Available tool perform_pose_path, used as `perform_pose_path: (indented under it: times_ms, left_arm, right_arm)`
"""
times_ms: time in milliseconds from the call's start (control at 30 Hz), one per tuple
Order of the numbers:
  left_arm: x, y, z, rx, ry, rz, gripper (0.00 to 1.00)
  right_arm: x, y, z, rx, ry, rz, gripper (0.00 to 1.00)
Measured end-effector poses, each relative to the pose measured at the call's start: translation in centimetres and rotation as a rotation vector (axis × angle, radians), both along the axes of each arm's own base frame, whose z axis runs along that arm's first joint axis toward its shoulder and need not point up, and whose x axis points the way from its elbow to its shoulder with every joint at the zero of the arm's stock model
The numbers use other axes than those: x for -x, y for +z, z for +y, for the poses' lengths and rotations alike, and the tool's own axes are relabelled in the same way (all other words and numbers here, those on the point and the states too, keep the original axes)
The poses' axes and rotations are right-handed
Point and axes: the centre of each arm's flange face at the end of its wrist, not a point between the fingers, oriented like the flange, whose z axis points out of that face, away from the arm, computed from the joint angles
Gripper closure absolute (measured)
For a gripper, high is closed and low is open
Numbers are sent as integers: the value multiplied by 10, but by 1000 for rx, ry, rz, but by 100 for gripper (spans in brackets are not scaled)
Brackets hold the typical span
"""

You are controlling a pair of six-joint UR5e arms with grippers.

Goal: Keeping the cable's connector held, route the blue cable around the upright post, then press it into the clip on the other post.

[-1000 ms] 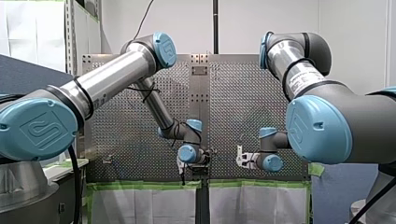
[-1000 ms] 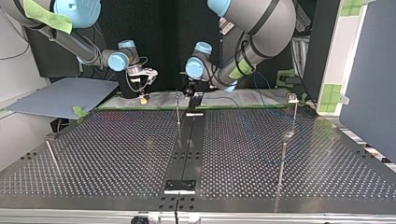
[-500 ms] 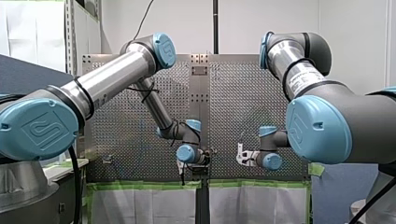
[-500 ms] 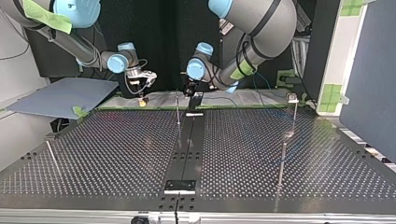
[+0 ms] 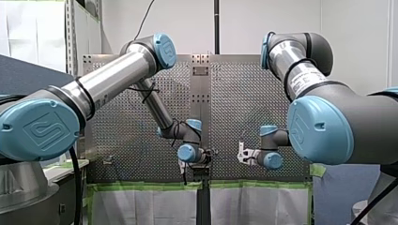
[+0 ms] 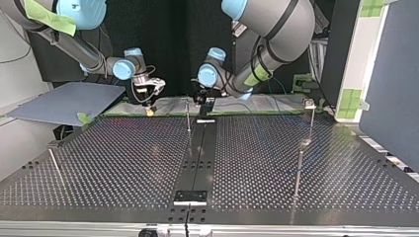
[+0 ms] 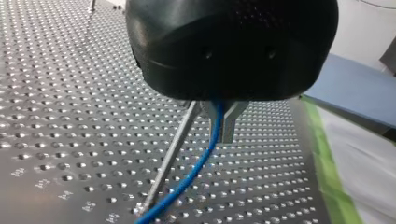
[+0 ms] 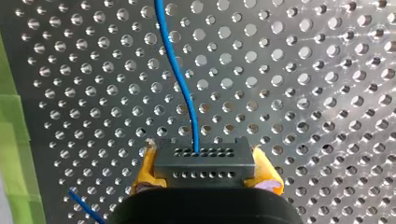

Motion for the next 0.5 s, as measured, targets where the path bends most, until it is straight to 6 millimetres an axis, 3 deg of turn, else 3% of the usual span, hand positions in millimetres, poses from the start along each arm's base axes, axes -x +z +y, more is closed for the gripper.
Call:
perform_pose_path:
  times_ms: [267,500]
  left_arm:
    - [-13,11,-6,28,9,-8,98]
    - [-17,-7,-1,44,26,27,98]
  right_arm:
    - [-1,3,-4,-12,-2,3,100]
    - [0,3,-5,-11,-4,3,100]
